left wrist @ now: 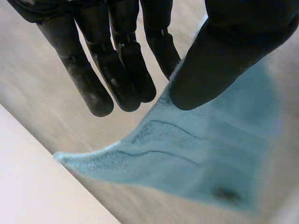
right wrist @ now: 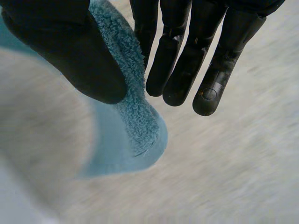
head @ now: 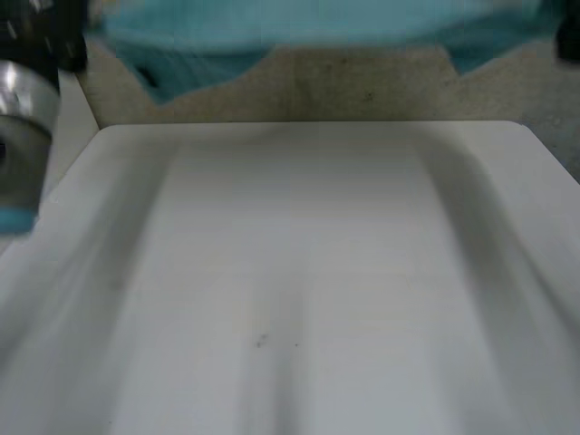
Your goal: Fold the laundry
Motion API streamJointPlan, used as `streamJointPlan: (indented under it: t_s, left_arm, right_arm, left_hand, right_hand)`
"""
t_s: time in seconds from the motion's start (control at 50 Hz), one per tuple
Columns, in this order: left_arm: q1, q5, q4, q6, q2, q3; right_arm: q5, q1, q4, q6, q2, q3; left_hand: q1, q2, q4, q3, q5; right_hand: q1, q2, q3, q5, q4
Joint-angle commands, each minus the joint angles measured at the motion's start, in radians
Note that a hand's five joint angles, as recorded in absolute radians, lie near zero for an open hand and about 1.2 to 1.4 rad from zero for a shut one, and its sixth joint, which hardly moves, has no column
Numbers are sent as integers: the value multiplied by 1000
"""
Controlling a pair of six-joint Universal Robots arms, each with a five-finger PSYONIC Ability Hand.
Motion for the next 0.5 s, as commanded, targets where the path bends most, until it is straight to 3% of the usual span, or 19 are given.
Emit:
streamJointPlan:
  t_s: [0.02,0.2,0.4,0.42,0.48,0.5]
  left_arm:
    - [6,10,-3,1,1,-300]
    - [-4,7,-18,4,-94,-496]
    - [-31,9,-109,13,-33,-576]
    - [-28,10,-130,13,-18,-577]
    - [-24,12,-144,12,-13,-574]
    - [-21,10,-147,13,-11,-571]
  right_arm:
    - [-133,-5,26,-2,6,265]
    - [-146,-80,66,-13,157,417]
    - [-156,-164,112,-5,112,434]
    - [-159,-187,112,-4,102,437]
    - [-163,-209,111,-2,100,437]
    - [-163,-210,105,1,103,439]
  left_hand:
    - [265,192,196,199,248]
    - [265,192,196,199,248]
    - [265,192,196,199,248]
    - [222,149,153,156,205]
    - [-232,-305,-301,-298,-249]
    - [-545,-617,-613,-610,-562]
  right_hand:
    - [453,218,209,248,203]
    - [453,218,209,248,203]
    - [453,218,209,248,203]
    - [453,218,209,248,203]
    - [453,218,209,248,203]
    - [453,218,209,248,203]
